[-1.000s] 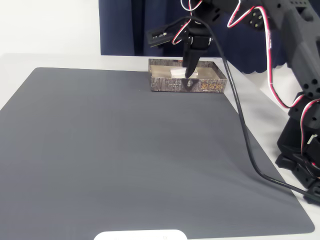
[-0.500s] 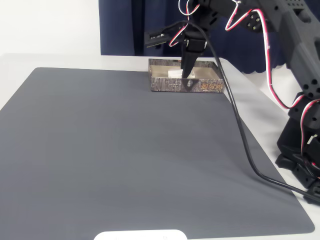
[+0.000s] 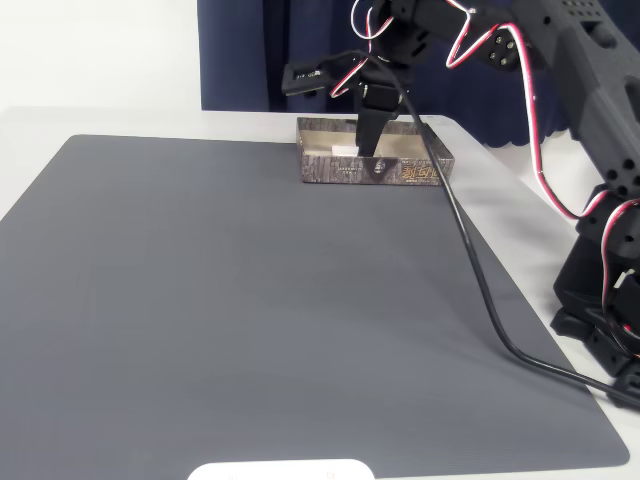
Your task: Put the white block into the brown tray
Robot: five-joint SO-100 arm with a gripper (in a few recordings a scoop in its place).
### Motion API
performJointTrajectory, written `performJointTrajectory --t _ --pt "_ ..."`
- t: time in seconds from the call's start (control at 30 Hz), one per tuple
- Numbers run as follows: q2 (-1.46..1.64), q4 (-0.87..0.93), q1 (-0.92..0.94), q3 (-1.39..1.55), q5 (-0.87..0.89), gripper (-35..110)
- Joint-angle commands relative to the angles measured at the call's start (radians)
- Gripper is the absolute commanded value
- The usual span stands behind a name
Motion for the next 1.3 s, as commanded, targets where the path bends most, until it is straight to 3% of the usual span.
performJointTrajectory --t 0.0,0.73,1.13,1.27 --pt "0.017 -0.009 -0.011 -0.043 0.011 50" --pt "0.086 -0.034 -0.009 -0.051 -0.014 50" --pt "0.364 -0.026 -0.075 0.192 0.087 48" --pt "0.48 0.02 -0.103 0.314 0.115 38"
